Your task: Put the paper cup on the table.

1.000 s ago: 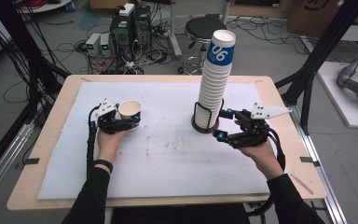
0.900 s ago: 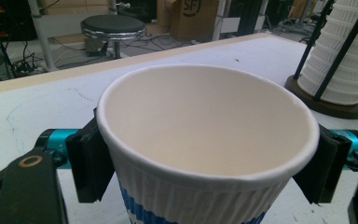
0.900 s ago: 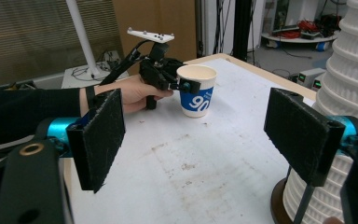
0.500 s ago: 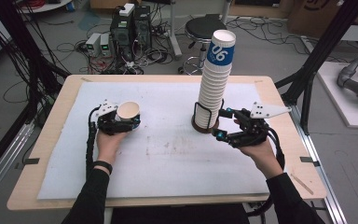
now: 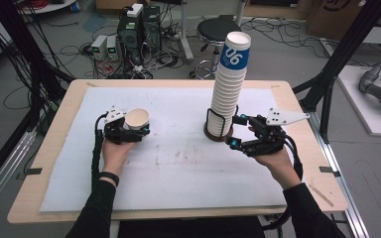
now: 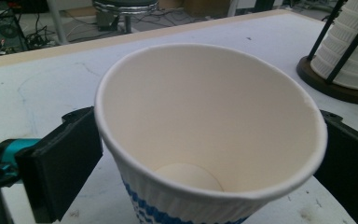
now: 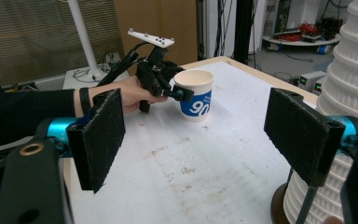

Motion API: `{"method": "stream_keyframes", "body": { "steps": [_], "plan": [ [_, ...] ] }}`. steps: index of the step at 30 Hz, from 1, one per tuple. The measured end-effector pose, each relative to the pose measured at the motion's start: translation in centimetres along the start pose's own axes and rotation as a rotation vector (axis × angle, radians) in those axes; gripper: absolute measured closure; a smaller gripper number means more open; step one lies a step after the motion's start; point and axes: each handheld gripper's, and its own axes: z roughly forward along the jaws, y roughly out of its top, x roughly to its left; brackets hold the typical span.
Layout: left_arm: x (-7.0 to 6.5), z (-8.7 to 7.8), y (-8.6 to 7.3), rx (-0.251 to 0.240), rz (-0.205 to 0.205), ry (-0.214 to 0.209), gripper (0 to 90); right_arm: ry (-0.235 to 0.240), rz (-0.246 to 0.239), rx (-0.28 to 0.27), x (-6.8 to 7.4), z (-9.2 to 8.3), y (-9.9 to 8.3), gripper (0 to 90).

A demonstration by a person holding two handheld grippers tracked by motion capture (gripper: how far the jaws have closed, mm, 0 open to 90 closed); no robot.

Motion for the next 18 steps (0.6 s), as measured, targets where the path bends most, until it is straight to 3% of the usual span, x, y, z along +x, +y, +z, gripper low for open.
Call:
{"method": "stream_keyframes", "body": {
  "steps": [9,13,16,18],
  "plan": [
    [-0.4,-1.6,0.2,0.025,-0.003,0.051,1.7,0.012,0.000,-0.004,-0.1,0.1,0.2,20.8],
    [-0.7,-2.9,0.6,0.034,0.021,0.109,1.7,0.018,-0.002,-0.005,0.0,0.2,0.3,20.8],
    [-1.1,-4.2,1.1,0.009,0.050,0.129,1.7,0.019,-0.004,-0.005,0.0,0.3,0.4,20.8],
    [-1.3,-5.1,1.6,-0.018,0.054,0.111,1.7,0.021,-0.002,-0.004,-0.1,0.3,0.4,20.8]
  ]
}}
